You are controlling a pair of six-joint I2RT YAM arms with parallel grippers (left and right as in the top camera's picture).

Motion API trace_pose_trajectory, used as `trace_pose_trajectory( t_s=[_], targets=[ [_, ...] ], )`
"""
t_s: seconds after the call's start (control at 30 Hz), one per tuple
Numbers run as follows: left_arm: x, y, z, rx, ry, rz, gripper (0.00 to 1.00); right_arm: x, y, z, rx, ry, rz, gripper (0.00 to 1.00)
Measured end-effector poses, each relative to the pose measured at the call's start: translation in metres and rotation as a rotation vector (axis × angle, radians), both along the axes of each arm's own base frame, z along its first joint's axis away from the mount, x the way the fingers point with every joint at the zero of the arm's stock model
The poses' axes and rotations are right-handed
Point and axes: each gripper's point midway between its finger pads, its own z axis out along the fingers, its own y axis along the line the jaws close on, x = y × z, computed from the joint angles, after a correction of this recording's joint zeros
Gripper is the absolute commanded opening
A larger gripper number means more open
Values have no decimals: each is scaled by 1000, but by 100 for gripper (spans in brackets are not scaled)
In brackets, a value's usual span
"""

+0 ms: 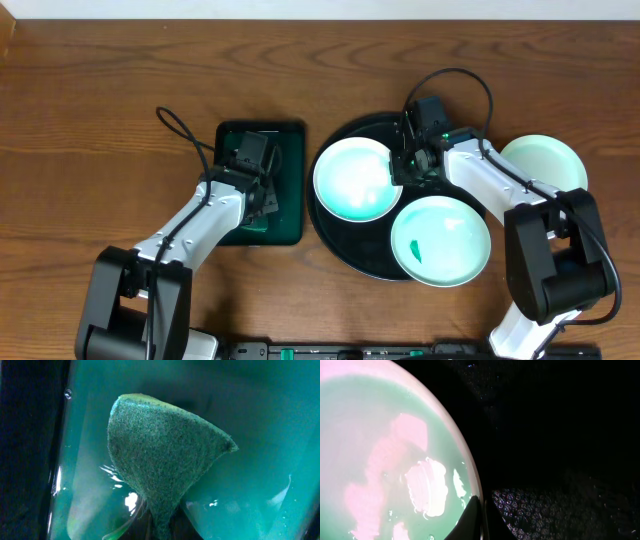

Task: Clean dirty plates on tray and stack at the side
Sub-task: 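Carry the green sponge left and lower it into the green tray, then release the sponge and raise the left gripper to the left side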

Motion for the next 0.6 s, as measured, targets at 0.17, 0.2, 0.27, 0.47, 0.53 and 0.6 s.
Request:
trace_pose_trajectory(
  t_s=[0.17, 0.2, 0.27, 0.47, 0.53, 0.6],
  targets=[
    [0, 0, 0, 0, -2, -2, 8, 0, 0, 0, 0, 0, 0, 1],
    [1, 0, 0, 0, -2, -2, 12, 0, 0, 0, 0, 0, 0, 1],
    [1, 0, 0, 1, -2, -3, 24, 0, 0, 0, 0, 0, 0, 1],
    [-3, 2, 0, 9, 14, 2, 54, 0, 0, 0, 0, 0, 0, 1],
    [-8, 4, 1, 18, 30, -1, 57, 0, 0, 0, 0, 0, 0, 1],
    [-8, 4, 9, 17, 27, -1, 60, 0, 0, 0, 0, 0, 0, 1]
  ],
)
